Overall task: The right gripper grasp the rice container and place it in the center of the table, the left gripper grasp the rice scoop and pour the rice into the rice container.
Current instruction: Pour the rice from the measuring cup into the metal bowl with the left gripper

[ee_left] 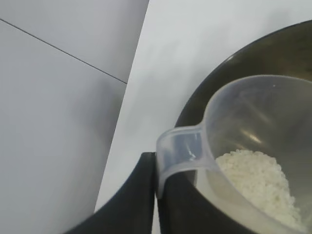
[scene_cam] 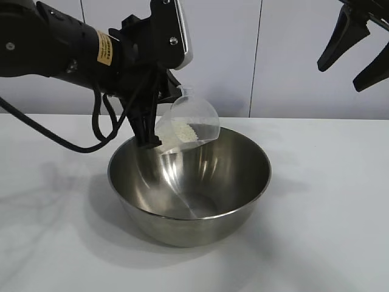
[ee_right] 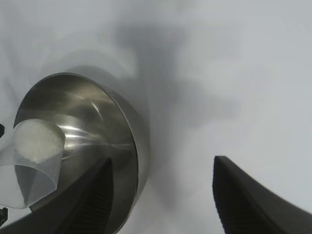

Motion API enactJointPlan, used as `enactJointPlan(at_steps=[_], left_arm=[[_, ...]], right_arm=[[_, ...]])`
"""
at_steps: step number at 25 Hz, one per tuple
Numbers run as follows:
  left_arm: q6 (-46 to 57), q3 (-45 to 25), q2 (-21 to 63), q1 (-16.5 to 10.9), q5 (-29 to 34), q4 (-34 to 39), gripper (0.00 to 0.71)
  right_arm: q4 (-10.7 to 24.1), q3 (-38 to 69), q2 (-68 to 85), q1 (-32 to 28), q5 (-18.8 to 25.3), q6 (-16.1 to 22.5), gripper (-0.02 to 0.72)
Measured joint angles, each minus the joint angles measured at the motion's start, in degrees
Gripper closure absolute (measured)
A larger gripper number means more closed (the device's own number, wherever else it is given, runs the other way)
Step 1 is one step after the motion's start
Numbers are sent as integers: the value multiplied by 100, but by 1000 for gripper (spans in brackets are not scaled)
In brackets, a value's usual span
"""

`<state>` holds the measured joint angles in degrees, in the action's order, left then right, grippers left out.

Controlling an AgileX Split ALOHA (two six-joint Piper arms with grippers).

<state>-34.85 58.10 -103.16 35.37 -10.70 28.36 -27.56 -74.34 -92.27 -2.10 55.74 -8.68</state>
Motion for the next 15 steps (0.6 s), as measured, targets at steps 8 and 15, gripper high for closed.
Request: enactJointPlan(at_steps=[8,15], left_arm=[[-1355,4,226,224,434,-182,707],[-2347,4,251,407,474,-198,707]], right_arm=[[0,0,0,0,-28,-5,291],[0,0,0,0,-45,-5,291]])
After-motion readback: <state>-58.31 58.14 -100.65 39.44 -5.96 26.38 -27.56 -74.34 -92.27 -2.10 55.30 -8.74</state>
